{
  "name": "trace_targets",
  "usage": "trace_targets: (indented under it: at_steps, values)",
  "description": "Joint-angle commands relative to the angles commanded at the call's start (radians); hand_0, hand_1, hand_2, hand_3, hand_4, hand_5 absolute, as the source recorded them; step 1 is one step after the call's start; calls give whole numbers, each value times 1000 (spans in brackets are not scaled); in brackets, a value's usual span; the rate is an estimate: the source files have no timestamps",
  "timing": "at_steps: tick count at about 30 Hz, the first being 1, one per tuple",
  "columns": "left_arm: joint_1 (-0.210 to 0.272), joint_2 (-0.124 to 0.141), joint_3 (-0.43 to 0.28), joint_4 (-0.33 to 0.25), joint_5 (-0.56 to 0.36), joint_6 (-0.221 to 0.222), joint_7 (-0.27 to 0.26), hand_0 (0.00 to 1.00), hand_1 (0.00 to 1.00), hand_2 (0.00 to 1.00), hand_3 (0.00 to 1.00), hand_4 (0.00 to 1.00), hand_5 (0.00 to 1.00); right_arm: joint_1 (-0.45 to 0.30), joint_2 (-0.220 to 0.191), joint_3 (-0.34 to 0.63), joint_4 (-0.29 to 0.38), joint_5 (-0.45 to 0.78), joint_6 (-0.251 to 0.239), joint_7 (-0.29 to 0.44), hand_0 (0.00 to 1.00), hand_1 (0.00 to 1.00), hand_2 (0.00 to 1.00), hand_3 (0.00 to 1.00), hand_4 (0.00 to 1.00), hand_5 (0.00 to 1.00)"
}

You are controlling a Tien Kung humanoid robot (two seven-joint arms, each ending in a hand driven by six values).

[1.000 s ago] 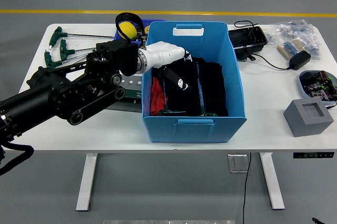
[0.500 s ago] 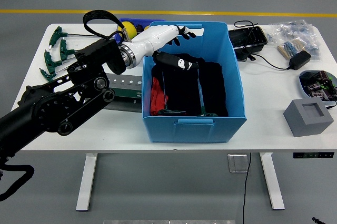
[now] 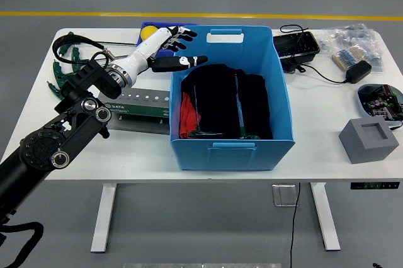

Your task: Lift tool from toolbox,place it in box,lift tool from toolbox,place it in box

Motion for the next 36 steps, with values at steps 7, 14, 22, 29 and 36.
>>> trace_targets:
  at_steps: [7, 14, 22, 29, 36]
  values:
    - [93, -21, -68, 13, -231, 115, -108, 884, 932, 998, 876, 913, 598, -6, 4, 20, 0, -29, 0, -6, 692, 681, 731, 582, 793, 718]
    - [184, -31, -164, -21, -312, 70, -125, 846, 857, 978, 840, 898, 596, -13, 7, 32, 0, -40, 0, -7, 692, 681, 731, 582, 793, 718]
    - [292, -50, -243, -116, -303, 22, -108, 831, 830, 943, 817, 895, 599, -14, 9, 42, 0, -47, 1, -8, 692, 681, 730, 582, 793, 718]
    - [400, -91, -294, -203, -277, 12, -116, 826, 827, 933, 814, 894, 604, -16, 13, 65, 0, -67, 0, -12, 692, 681, 731, 582, 793, 718]
    - [476, -114, -328, -276, -246, 3, -118, 817, 820, 918, 809, 888, 616, -20, 14, 62, 0, -53, -2, -7, 692, 682, 730, 583, 793, 719]
